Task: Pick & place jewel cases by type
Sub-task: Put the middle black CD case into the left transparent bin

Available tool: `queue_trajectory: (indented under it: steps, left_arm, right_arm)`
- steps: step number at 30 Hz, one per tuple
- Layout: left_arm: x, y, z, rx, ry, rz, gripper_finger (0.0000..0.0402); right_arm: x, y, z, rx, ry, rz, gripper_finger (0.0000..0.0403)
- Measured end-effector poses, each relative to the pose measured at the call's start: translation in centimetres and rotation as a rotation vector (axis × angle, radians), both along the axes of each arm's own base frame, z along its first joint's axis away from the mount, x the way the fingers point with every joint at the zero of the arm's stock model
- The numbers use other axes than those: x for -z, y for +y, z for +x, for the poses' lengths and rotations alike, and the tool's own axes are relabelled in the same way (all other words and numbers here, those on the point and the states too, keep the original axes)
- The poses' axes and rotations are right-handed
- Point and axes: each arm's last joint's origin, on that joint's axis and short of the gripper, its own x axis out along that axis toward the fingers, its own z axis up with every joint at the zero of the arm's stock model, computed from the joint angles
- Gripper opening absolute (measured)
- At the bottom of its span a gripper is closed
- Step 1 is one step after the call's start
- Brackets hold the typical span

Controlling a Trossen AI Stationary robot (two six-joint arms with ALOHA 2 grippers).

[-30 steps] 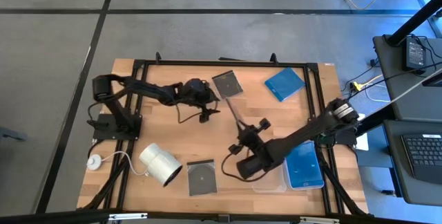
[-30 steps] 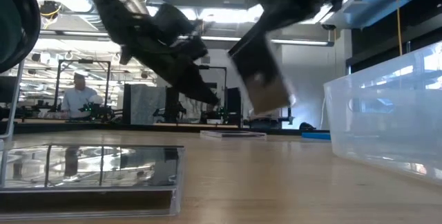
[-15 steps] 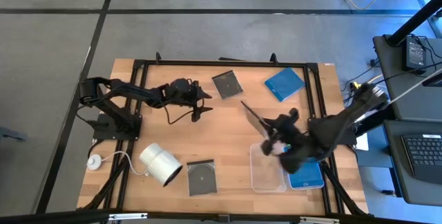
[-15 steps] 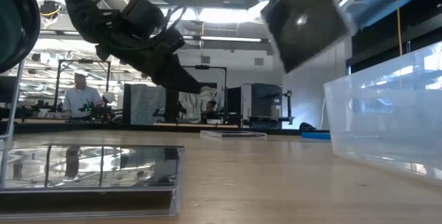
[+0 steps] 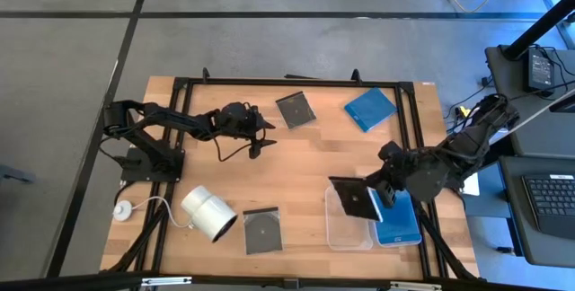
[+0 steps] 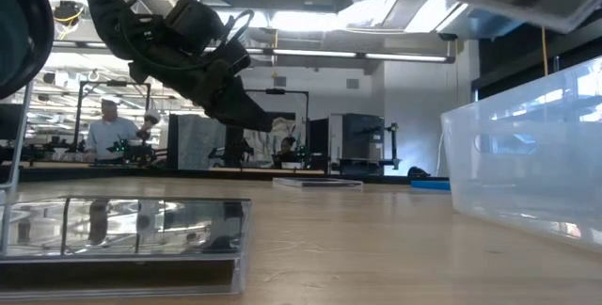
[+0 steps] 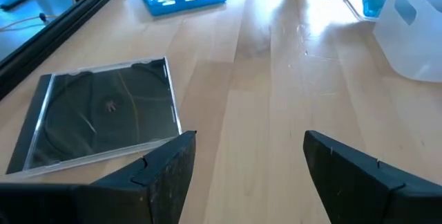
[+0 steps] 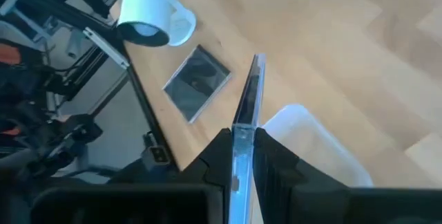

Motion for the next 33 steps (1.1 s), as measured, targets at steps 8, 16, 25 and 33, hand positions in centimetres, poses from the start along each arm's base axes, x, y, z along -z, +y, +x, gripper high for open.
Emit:
queue_trajectory:
  steps: [8,16,25,33]
  left_arm:
    - [0.0,0.0,0.0,-0.003,0.000,-0.009,0.0265]
    - [0.1,0.0,0.0,-0.009,0.008,-0.025,0.0265]
    - [0.2,-0.1,-0.1,-0.014,0.022,-0.040,0.0265]
    - [0.2,-0.1,-0.1,-0.019,0.020,-0.048,0.0265]
  right_arm:
    - [1.5,0.5,0.3,0.082,0.067,0.133,0.0048]
    - [5.6,1.1,0.3,0.089,0.076,0.182,0.0048]
    - [9.9,1.2,-0.2,0.126,0.030,0.271,0.0048]
    - [13.3,1.2,-0.3,0.155,0.022,0.320,0.0048]
